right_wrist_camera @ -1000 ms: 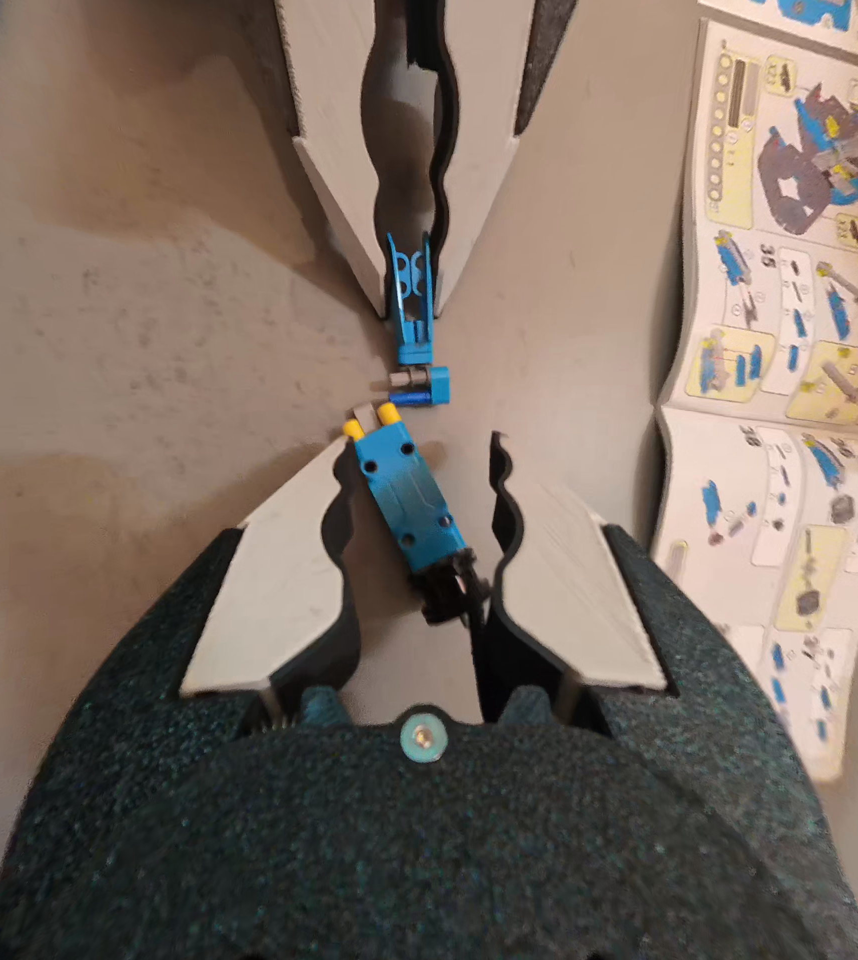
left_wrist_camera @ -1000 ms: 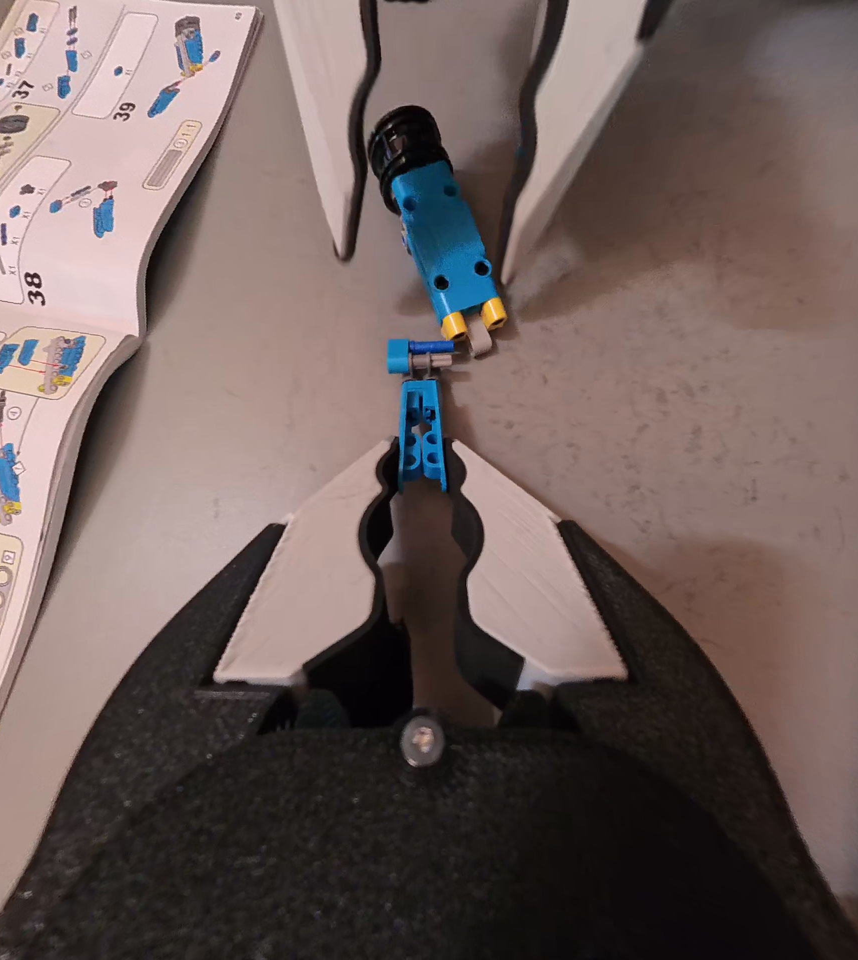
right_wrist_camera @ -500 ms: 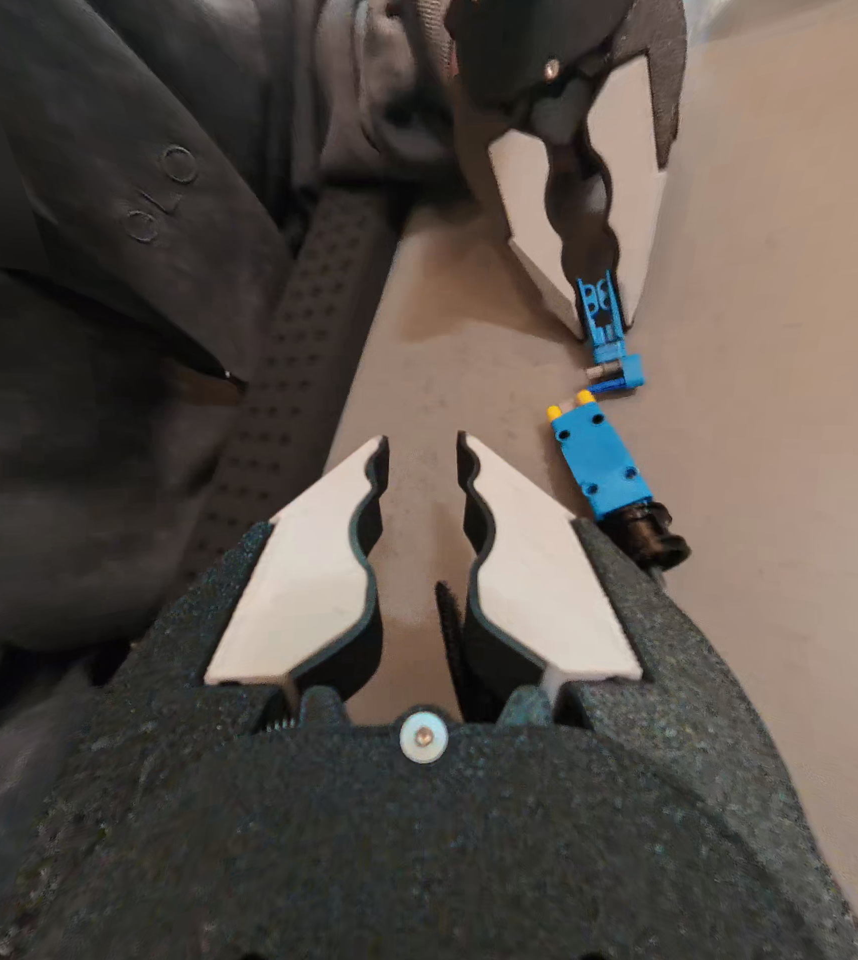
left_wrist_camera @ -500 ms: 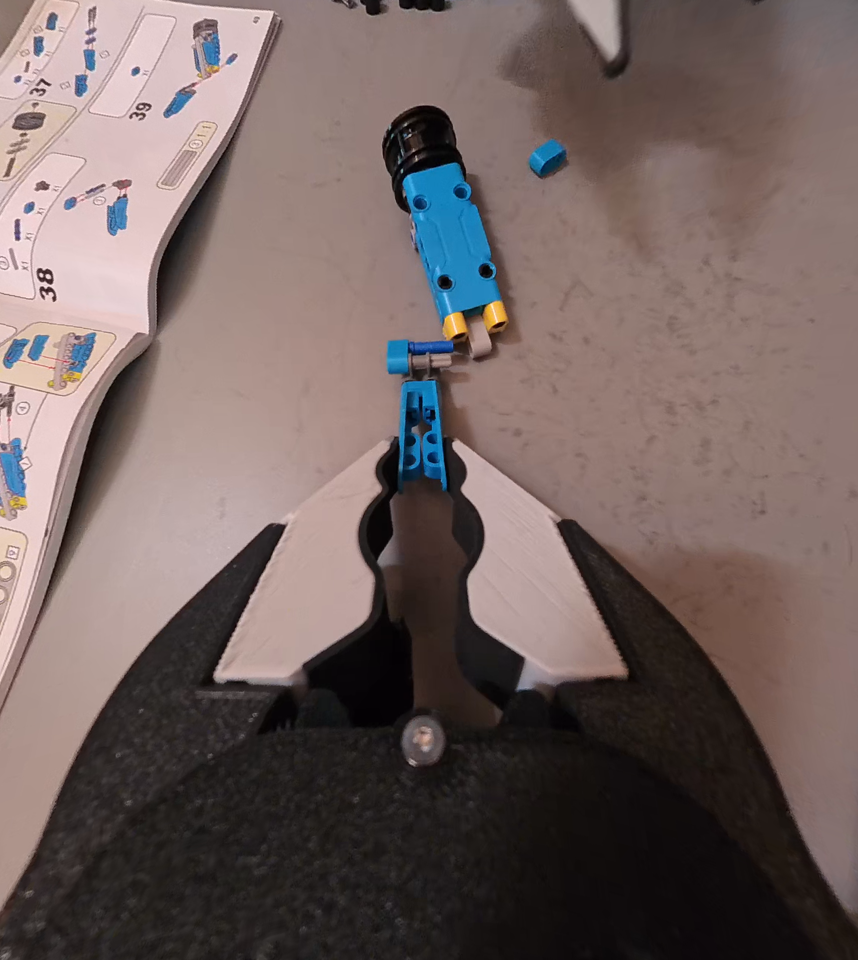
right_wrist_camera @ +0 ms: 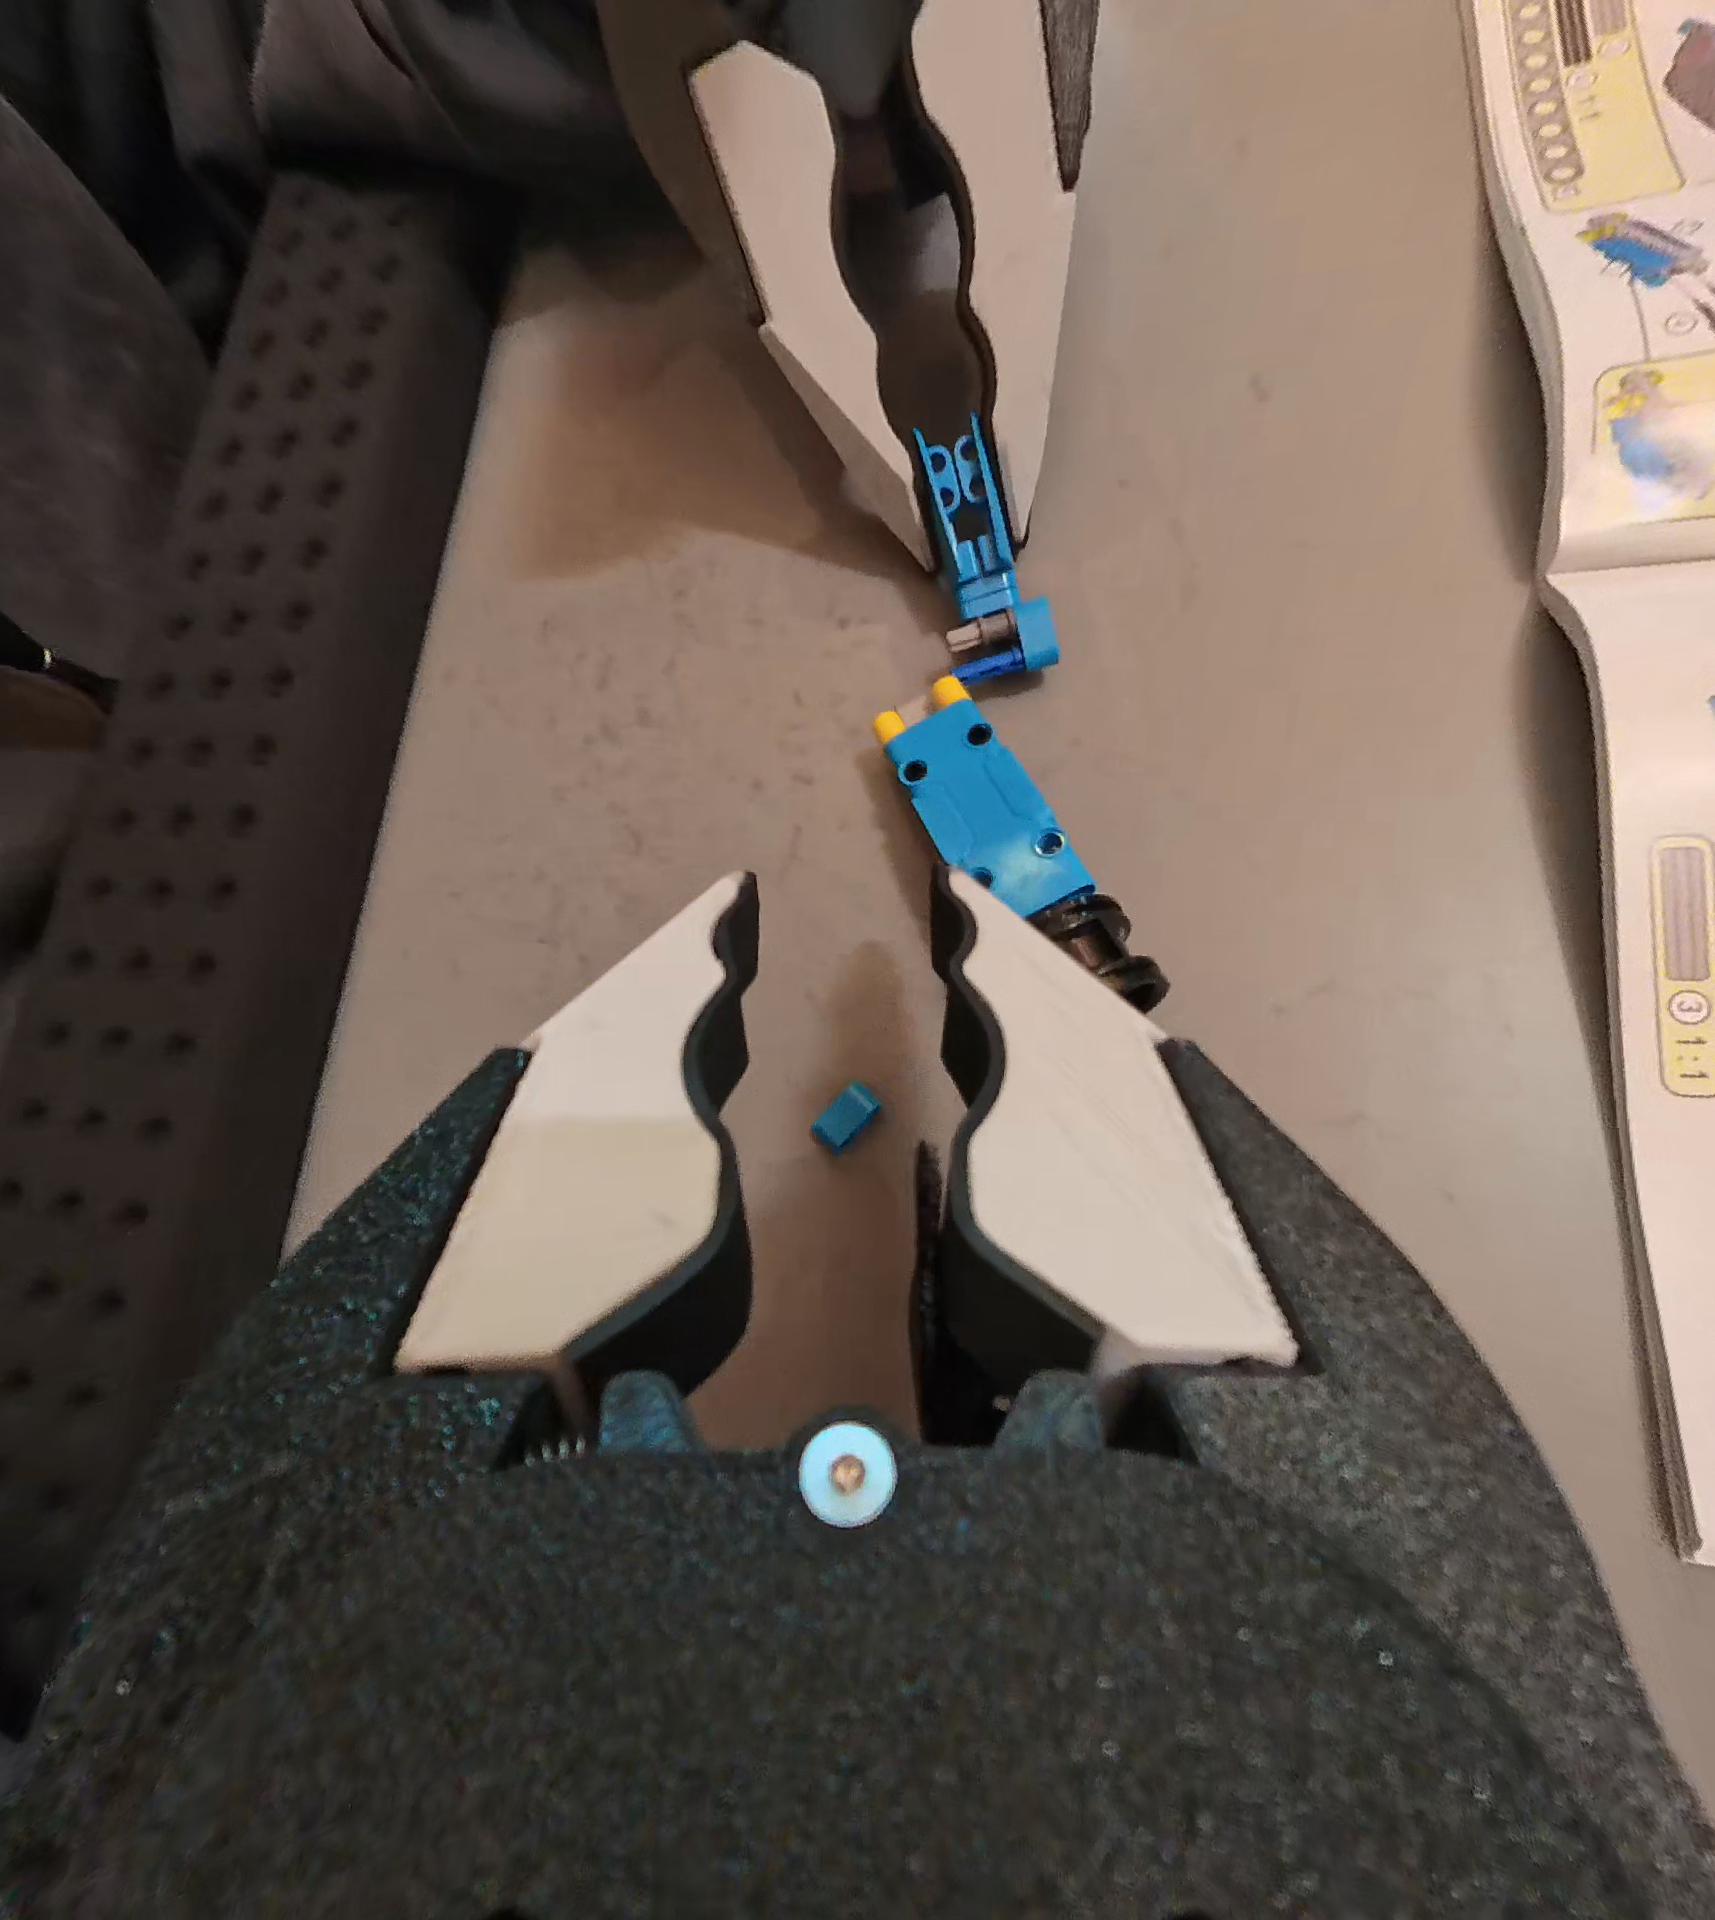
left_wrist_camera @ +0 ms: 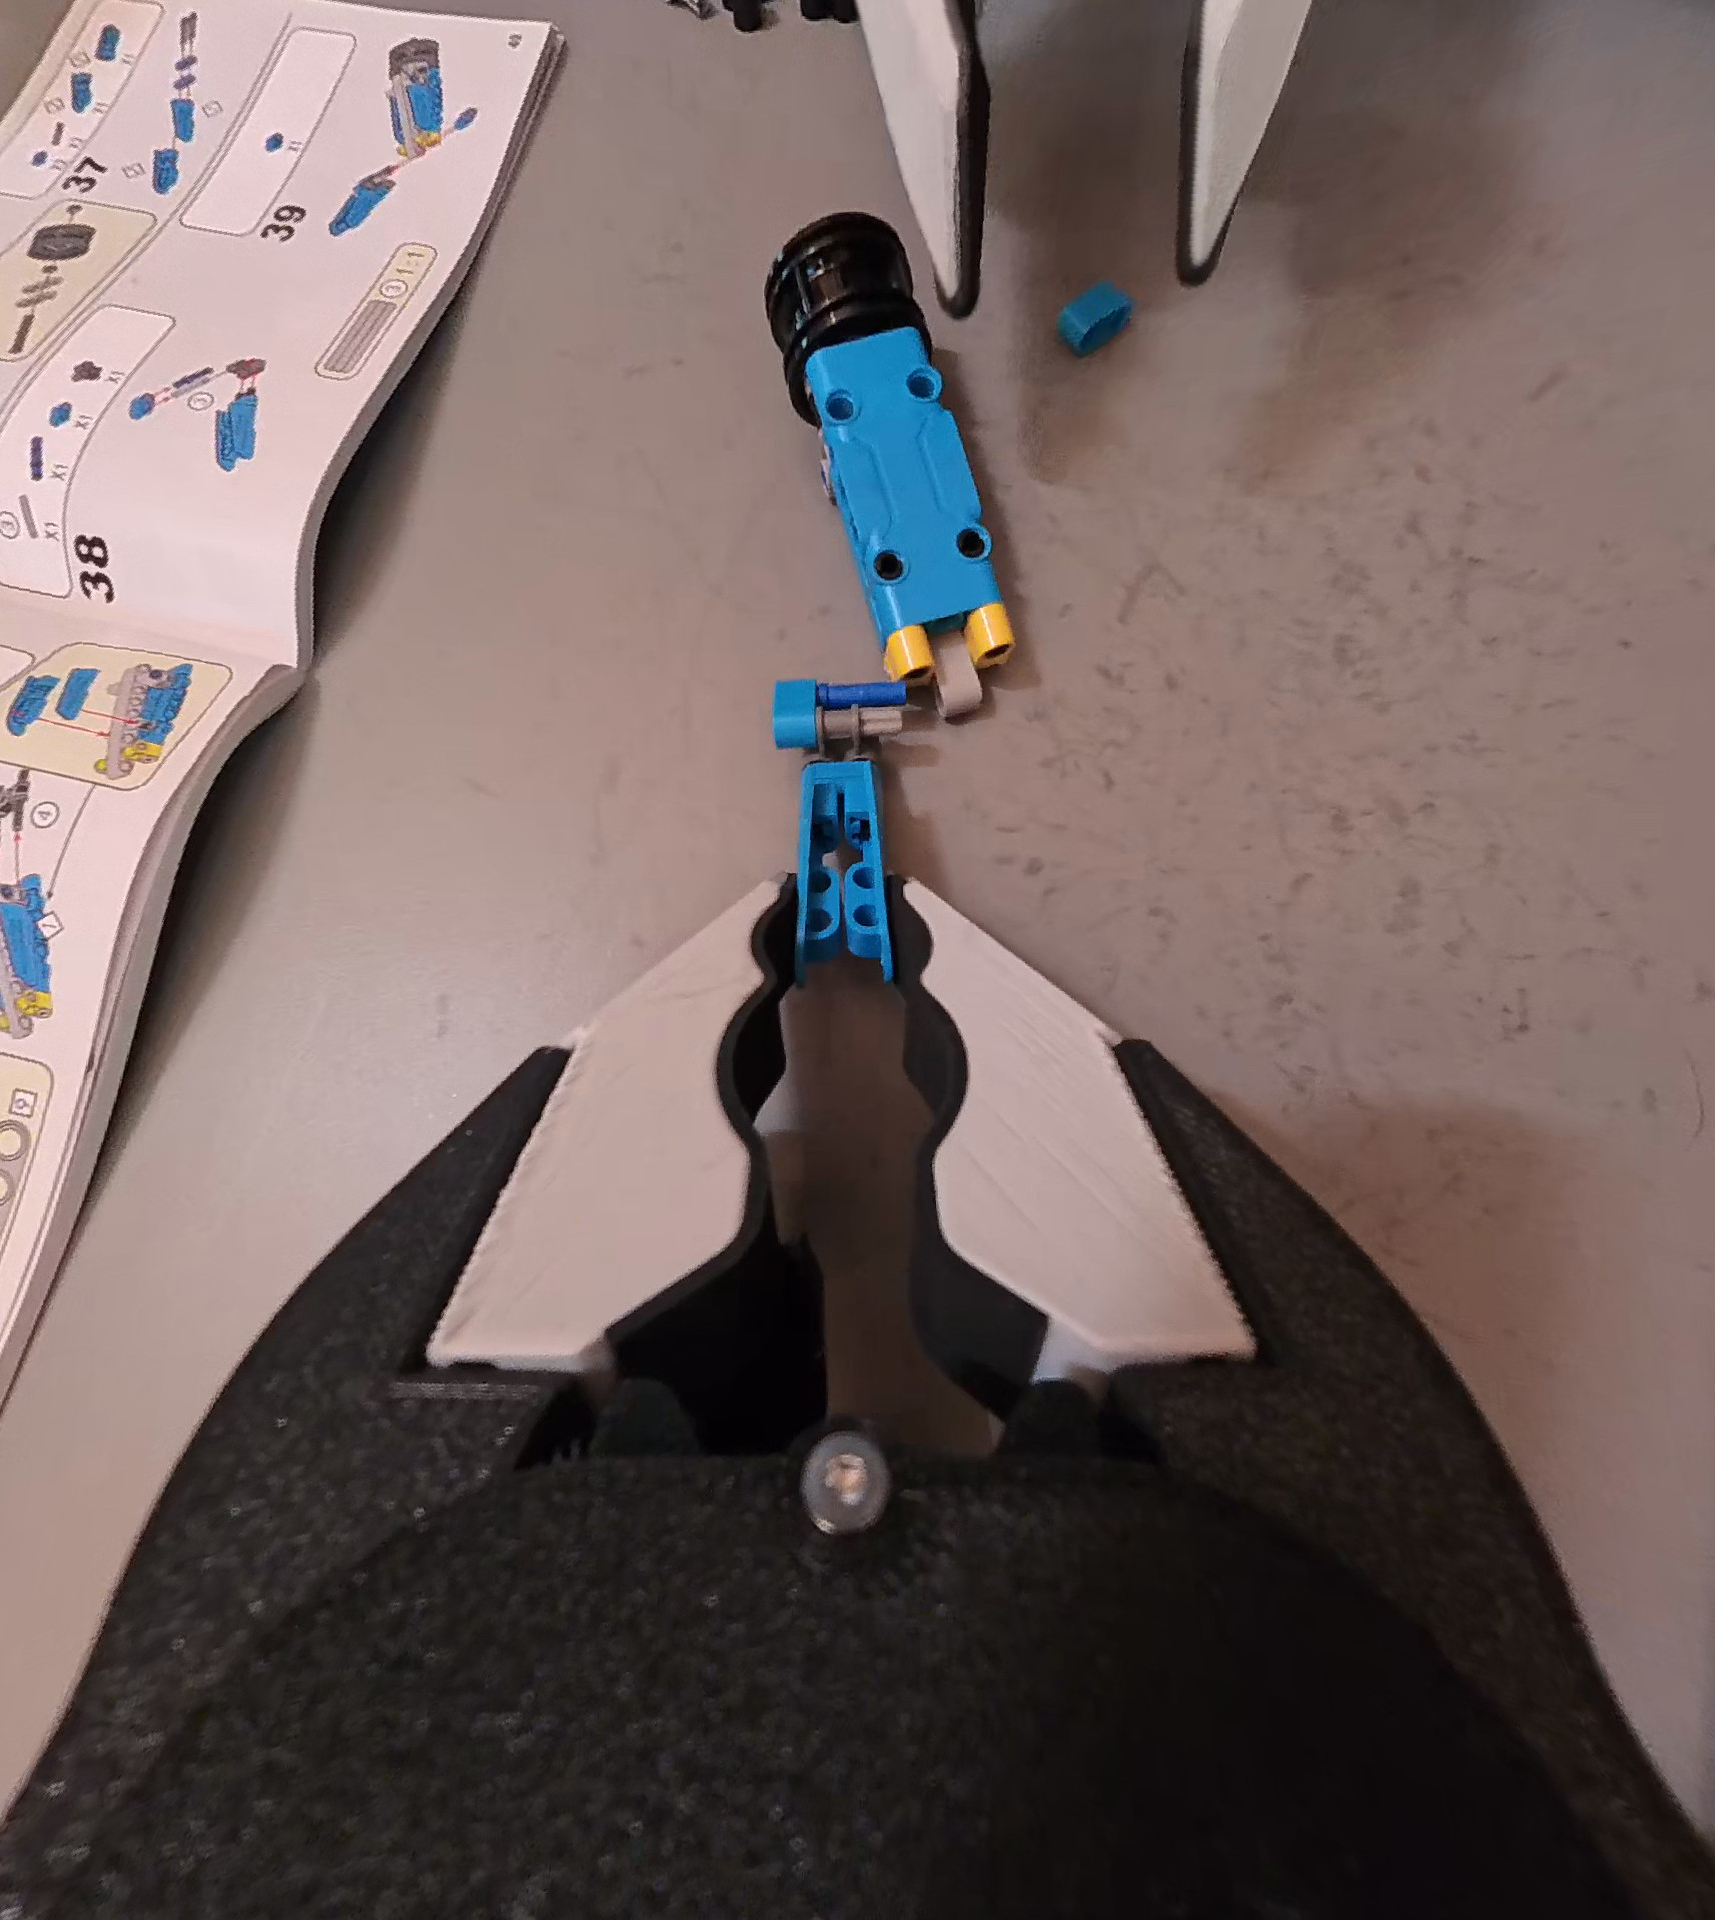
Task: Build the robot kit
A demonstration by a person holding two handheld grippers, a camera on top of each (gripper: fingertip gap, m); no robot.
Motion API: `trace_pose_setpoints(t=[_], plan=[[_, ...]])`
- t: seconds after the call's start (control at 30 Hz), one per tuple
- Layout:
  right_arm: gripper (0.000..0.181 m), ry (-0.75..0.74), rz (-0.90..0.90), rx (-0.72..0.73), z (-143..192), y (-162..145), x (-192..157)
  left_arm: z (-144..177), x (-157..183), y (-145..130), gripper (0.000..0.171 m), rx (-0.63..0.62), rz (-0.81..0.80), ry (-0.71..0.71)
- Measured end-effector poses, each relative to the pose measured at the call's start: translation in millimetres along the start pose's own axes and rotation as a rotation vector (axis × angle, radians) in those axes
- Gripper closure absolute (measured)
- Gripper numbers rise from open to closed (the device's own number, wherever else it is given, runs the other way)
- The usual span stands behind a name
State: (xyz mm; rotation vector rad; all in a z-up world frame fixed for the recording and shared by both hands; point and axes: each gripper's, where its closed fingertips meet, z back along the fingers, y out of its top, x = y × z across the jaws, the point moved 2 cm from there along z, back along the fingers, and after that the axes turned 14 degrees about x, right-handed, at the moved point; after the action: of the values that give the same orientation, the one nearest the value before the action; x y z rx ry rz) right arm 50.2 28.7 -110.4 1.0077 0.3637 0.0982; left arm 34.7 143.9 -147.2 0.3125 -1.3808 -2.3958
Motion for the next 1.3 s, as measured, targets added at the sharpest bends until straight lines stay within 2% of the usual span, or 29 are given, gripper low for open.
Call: trace_pose_setpoints(t=[0.27,0.77,0.87,0.9,1.07,1.17,1.3], plan=[[0.151,-0.020,-0.015,-0.086,-4.2,-14.8,3.4,-0.1,0.2,0.1,0.156,0.001,0.000,0.000],[0.154,-0.030,0.007,-0.085,-4.8,-12.5,3.9,-0.2,0.0,-0.1,0.156,0.004,0.009,-0.004],[0.155,-0.108,0.081,-0.072,-9.0,-6.3,14.9,0.3,-0.3,-0.3,0.156,0.003,0.009,-0.006],[0.149,-0.156,0.121,-0.068,-12.0,-1.9,20.3,0.3,-0.4,-0.5,0.156,0.003,0.014,-0.009],[0.149,-0.184,0.312,-0.036,-34.4,29.8,5.6,0.6,-1.7,-0.8,0.156,0.001,0.043,-0.007],[0.150,-0.237,0.407,-0.134,-28.4,35.4,23.3,0.7,-2.1,-0.8,0.156,0.001,0.039,-0.005],[0.144,-0.144,0.375,-0.272,-22.0,41.8,35.4,1.9,-5.5,-1.5,0.156,0.004,0.028,0.003]])
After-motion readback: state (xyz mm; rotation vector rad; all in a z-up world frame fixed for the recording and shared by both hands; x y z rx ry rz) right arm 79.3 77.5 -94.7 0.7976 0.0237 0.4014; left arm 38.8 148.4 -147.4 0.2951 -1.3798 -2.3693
